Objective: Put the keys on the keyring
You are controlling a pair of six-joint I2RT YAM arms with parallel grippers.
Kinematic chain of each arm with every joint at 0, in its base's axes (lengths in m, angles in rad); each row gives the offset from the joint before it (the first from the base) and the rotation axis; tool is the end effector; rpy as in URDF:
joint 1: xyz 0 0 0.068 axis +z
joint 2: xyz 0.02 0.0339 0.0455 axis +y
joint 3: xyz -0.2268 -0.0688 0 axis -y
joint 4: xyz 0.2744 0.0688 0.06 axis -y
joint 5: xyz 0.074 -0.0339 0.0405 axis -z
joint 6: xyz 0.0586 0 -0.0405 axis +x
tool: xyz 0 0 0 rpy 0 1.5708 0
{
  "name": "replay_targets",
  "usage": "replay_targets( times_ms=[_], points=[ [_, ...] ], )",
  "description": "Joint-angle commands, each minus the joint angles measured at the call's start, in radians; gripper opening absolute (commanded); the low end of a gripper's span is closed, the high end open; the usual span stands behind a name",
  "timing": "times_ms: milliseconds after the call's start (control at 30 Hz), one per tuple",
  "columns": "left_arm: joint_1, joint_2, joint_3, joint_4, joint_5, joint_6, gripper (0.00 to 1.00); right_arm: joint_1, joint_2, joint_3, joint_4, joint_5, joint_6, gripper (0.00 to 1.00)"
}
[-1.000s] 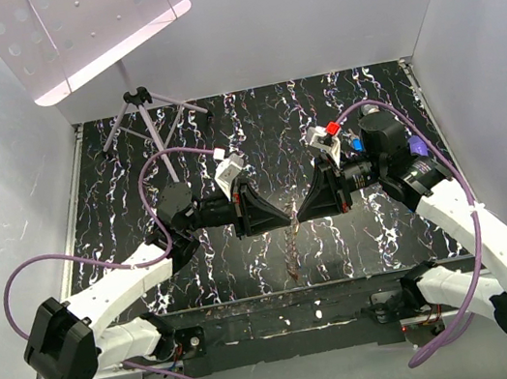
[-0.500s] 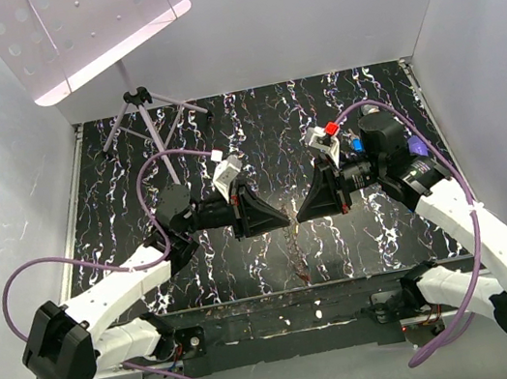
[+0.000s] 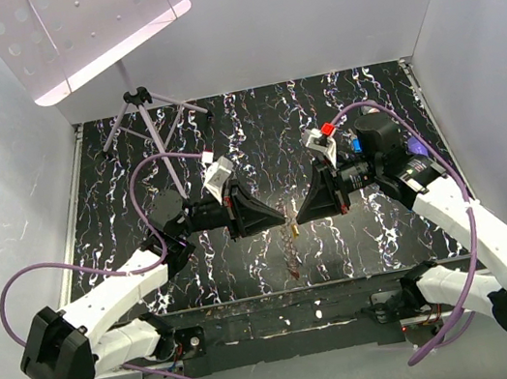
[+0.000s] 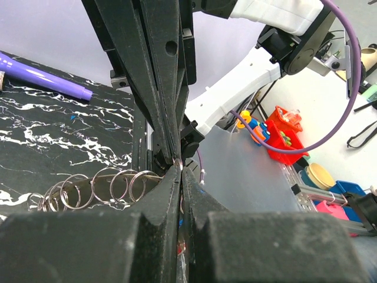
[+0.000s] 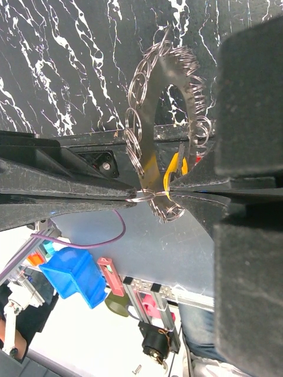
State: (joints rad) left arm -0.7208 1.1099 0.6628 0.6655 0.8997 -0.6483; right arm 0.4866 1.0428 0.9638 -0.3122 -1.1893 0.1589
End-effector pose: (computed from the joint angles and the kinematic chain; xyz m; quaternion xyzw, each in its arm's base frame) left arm 0.1953 -0.2327 0.2760 0.3594 0.5509 -0.6549 0.3720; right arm 0.2155 0.1755 0.3110 -0.4197 0.6284 0.5877 0.2893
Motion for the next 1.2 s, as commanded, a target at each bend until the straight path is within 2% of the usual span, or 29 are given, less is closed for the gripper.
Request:
replay_targets(
  times_ms=[0, 100, 233, 367, 567, 900, 1167],
  points=[
    [0.009, -0.009, -0.005, 0.106, -0.024, -0.027, 0.0, 0.013, 0.01, 0.003, 0.007, -0.021, 0.013, 0.01],
    [0.009, -0.008, -0.008, 0.111, -0.025, -0.03, 0.0, 0.017, 0.008, 0.006, 0.005, -0.018, 0.013, 0.02],
    [0.009, -0.018, -0.009, 0.088, -0.027, -0.016, 0.0, 0.001, 0.005, 0.041, -0.018, -0.039, -0.041, 0.29],
    [0.008, -0.018, -0.011, 0.092, -0.025, -0.017, 0.0, -0.006, 0.01, 0.067, -0.001, -0.072, -0.068, 0.38],
    [0.009, -0.01, -0.015, 0.121, -0.034, -0.04, 0.0, 0.0, 0.022, 0.036, 0.148, -0.075, 0.001, 0.41],
    [0.009, -0.002, -0.015, 0.112, -0.065, -0.042, 0.0, 0.04, 0.036, 0.02, 0.208, -0.032, 0.06, 0.41],
    [0.009, -0.002, -0.012, 0.1, -0.082, -0.031, 0.0, 0.055, 0.037, 0.004, 0.229, -0.001, 0.085, 0.35]
  ],
)
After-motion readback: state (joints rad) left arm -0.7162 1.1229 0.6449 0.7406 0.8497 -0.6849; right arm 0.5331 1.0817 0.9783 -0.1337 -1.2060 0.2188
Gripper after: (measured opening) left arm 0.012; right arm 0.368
